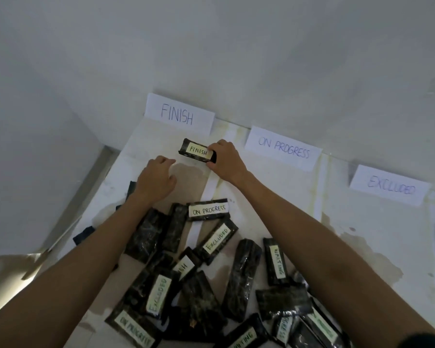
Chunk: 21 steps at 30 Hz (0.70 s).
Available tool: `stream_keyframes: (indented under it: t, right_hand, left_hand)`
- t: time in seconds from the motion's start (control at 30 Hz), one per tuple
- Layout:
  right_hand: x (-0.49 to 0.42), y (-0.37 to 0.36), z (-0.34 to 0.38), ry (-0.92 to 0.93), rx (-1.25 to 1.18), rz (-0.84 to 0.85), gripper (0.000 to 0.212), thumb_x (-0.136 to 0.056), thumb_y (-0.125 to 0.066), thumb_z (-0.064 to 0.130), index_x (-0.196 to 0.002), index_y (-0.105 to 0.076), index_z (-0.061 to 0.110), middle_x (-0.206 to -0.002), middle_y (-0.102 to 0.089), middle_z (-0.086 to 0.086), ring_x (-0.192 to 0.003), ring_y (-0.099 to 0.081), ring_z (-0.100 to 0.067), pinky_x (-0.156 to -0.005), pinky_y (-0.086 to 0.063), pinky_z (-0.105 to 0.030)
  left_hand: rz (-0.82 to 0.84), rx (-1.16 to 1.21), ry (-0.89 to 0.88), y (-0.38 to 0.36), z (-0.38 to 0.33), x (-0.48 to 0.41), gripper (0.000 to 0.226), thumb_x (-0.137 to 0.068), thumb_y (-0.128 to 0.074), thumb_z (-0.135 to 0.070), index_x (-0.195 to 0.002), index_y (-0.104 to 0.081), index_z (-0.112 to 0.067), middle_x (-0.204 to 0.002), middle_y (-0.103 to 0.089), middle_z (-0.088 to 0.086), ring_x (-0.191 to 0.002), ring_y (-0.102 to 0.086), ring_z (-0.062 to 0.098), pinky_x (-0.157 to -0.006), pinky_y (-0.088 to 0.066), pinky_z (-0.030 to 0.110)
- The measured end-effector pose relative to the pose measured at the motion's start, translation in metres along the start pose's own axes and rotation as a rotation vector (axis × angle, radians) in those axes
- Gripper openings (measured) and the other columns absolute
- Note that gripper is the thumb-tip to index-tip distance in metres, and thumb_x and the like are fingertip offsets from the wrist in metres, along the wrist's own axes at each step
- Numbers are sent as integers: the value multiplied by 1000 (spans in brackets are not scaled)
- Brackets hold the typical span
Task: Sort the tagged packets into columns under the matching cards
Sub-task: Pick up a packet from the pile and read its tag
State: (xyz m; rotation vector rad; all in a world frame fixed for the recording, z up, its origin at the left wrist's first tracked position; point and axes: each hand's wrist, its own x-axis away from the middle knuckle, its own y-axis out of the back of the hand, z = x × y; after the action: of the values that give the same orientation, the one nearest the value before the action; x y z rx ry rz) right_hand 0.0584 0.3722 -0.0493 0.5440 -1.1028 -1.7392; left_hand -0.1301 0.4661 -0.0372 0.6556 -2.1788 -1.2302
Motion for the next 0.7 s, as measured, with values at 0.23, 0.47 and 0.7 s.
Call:
stream_keyframes:
  t: [0.23,0.47,0.7]
  right_hand:
    - [-35,-27,-6,-3,50,-22,42,-84,-65,19,-123,-55,4,-119,-53,-17,-105,-48,-32,-87,-44,-41]
    - [-27,-23,-10,-12,2,23,51,-82,-66,16,-130,-52,8,-125,-50,-16,-110,-48,-33,-93,-43,-41]
    - [49,-1,4,35,-44,270,46,-81,-66,16,-126,-54,12,-122,-52,-12,-115,-49,-26,-98,-40,-36]
  left_hand:
    - [19,-50,-74,-17,12,-34,55,-85,-54,-12,-138,-41,-6,-144,-38,15,-128,-37,34,-97,-41,46]
    - [103,-75,-111,-19,8,-30,53,-85,-51,-9,-137,-41,-4,-145,-34,17,-128,-36,37,-97,-41,49]
    - [85,20,-221,-25,3,17,42,-85,-53,-9,-127,-54,-7,-134,-49,15,-119,-47,33,-102,-39,46]
